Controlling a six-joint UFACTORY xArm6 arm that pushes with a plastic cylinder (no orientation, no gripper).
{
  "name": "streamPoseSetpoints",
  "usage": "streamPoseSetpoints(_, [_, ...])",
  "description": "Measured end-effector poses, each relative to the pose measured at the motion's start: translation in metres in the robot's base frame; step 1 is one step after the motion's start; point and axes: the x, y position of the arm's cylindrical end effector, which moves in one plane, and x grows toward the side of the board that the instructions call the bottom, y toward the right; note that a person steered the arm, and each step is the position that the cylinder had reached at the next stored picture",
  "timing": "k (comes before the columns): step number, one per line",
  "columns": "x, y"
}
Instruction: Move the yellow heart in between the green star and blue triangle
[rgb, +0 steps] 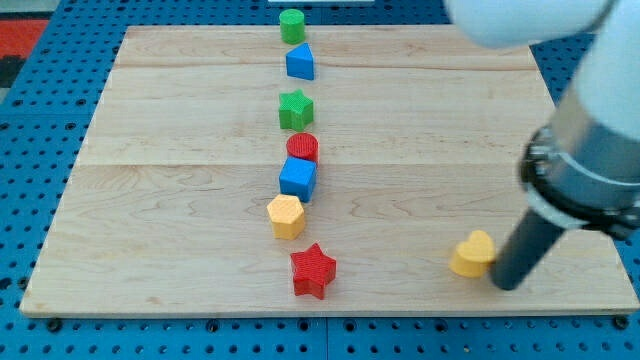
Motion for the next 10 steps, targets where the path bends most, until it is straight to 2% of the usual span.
streamPoseSetpoints(2, [-0.09,-0.016])
streamPoseSetpoints(3, [-0.078,-0.003])
streamPoseSetpoints(4, [-0.03,0.001])
streamPoseSetpoints(5, [-0.047,-0.032])
streamPoseSetpoints(9, [-0.235,-0.119])
streamPoseSetpoints(10, [-0.264,-0.139])
